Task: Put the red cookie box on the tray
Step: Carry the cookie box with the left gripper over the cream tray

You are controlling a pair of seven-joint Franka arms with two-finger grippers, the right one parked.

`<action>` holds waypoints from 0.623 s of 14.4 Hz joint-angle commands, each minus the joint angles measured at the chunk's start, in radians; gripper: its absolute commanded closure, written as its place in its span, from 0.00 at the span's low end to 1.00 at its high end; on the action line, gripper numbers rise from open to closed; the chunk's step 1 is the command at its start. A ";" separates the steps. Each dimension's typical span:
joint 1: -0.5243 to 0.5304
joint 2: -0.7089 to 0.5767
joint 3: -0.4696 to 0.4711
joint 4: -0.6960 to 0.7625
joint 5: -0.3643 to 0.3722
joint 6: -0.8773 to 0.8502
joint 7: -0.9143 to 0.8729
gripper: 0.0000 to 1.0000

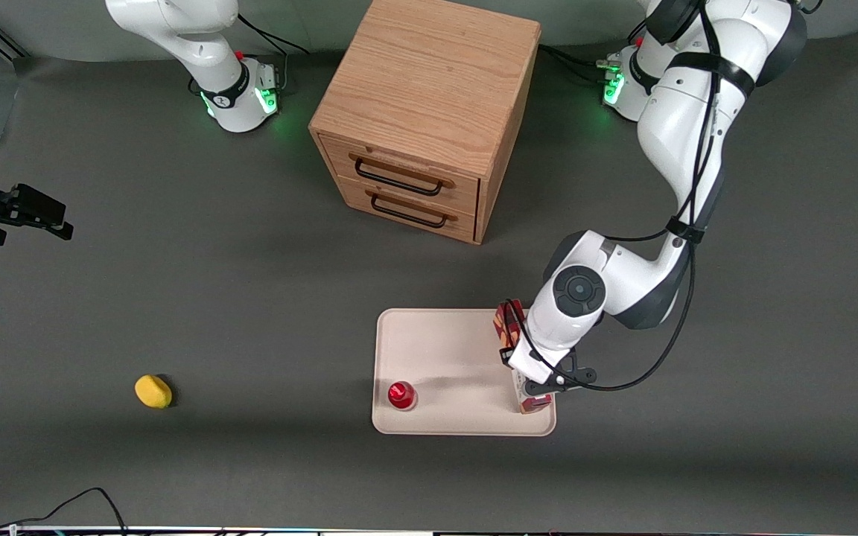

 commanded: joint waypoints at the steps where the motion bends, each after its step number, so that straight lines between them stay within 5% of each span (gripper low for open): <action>1: -0.003 0.002 0.012 -0.043 0.006 0.065 -0.006 1.00; 2: -0.002 0.006 0.012 -0.055 0.004 0.086 -0.007 1.00; 5: -0.003 0.016 0.022 -0.069 0.004 0.111 -0.006 0.60; 6: -0.003 0.017 0.025 -0.069 0.004 0.111 -0.004 0.23; 7: -0.002 0.016 0.025 -0.067 0.004 0.106 0.000 0.00; 9: -0.002 0.005 0.023 -0.061 0.003 0.083 -0.004 0.00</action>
